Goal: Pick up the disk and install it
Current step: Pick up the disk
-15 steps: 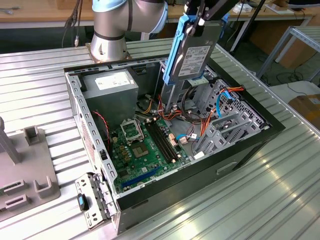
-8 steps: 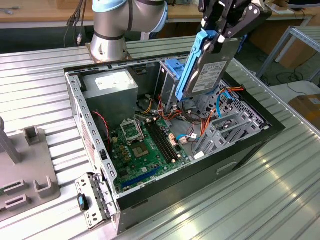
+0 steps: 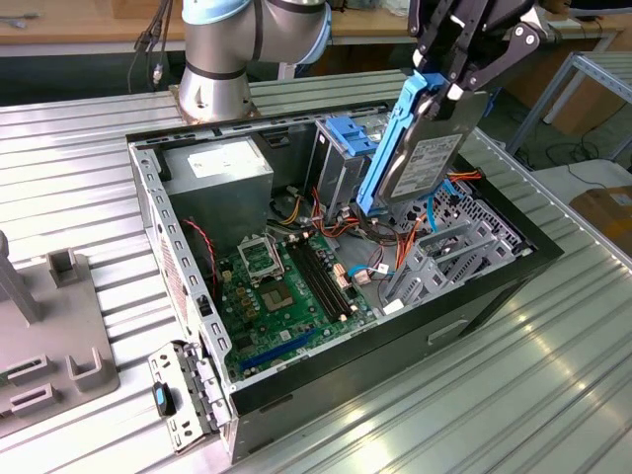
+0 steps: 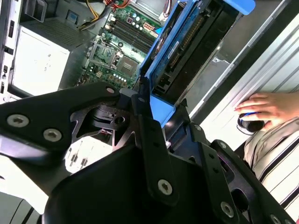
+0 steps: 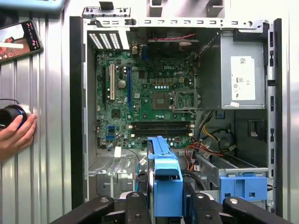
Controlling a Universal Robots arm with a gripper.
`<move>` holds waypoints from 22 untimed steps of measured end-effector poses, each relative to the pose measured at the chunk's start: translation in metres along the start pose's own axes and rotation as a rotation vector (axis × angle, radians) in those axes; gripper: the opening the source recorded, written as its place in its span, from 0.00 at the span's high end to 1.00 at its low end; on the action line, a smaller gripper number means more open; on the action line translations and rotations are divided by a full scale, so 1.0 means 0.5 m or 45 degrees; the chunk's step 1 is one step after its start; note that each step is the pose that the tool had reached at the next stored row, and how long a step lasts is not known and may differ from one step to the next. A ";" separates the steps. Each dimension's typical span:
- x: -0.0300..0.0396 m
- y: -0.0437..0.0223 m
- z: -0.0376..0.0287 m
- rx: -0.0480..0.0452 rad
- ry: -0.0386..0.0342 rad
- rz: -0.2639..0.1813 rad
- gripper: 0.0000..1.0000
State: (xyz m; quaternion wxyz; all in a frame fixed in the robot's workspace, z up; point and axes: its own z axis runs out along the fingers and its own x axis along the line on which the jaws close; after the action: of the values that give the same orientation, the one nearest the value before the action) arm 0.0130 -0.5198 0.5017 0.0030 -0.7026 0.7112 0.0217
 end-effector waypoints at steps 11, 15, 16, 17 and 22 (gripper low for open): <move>0.024 0.000 -0.001 0.000 -0.0020 0.000 0.63; 0.040 0.000 -0.001 0.000 -0.0023 0.000 0.63; 0.040 0.000 -0.001 0.000 -0.0025 0.000 0.63; 0.040 0.000 -0.001 0.000 -0.0024 0.000 0.63; 0.040 0.000 -0.001 0.000 -0.0024 0.000 0.63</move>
State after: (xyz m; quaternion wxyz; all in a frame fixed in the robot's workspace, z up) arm 0.0130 -0.5400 0.5017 0.0037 -0.7026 0.7112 0.0223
